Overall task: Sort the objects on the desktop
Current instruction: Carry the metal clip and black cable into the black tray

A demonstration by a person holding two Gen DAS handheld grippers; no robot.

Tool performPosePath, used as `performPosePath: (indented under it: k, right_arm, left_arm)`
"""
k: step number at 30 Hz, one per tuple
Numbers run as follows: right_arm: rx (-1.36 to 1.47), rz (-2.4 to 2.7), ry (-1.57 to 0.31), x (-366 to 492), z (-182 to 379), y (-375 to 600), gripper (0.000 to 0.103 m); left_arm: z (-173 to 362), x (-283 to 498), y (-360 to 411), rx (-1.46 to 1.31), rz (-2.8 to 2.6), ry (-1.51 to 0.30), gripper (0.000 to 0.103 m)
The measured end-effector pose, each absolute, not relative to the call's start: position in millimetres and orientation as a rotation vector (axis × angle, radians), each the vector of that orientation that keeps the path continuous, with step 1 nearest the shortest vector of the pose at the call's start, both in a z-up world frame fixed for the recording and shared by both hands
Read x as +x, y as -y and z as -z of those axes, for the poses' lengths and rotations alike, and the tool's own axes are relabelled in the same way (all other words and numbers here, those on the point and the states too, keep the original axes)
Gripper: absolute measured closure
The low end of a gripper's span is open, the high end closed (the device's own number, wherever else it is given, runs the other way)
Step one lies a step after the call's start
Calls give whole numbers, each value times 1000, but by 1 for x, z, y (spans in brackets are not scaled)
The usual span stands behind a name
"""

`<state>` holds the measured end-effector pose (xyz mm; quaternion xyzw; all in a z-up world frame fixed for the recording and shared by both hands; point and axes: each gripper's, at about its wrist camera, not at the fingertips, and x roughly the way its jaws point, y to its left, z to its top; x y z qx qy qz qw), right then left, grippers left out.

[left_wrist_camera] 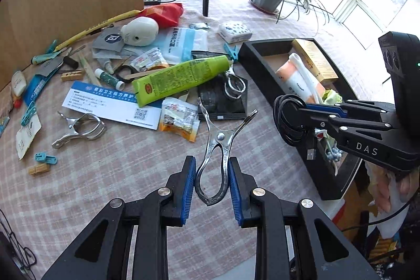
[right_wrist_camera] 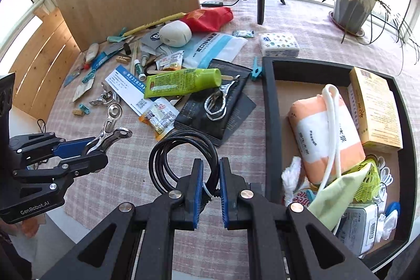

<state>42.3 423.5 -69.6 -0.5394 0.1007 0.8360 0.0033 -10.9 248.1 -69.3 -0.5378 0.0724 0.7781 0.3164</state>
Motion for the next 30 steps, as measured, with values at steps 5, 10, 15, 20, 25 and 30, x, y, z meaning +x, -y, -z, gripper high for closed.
performPosePath:
  k: [5,10,15,20,25,30]
  right_arm:
    - [-1613,-2559,-371,70,61,-480,92]
    - [-1539,-2498,-411,95,55,-529,92]
    - [-1482,-2446,-443,115,50,-571,92]
    - [-1444,-2413,-468,129,47,-599,92]
    - [-1419,-2393,-487,139,45,-614,92]
    - [-1393,-2391,-502,146,40,-620,91]
  left_arm:
    - [63,3,-311,-1360,-1972,-235,76]
    - [59,16,-370,-1316,-1903,-274,76]
    - [55,28,-421,-1279,-1851,-313,76]
    - [54,36,-460,-1260,-1811,-346,76]
    - [54,45,-486,-1243,-1793,-379,76]
    - [53,50,-499,-1233,-1777,-384,75]
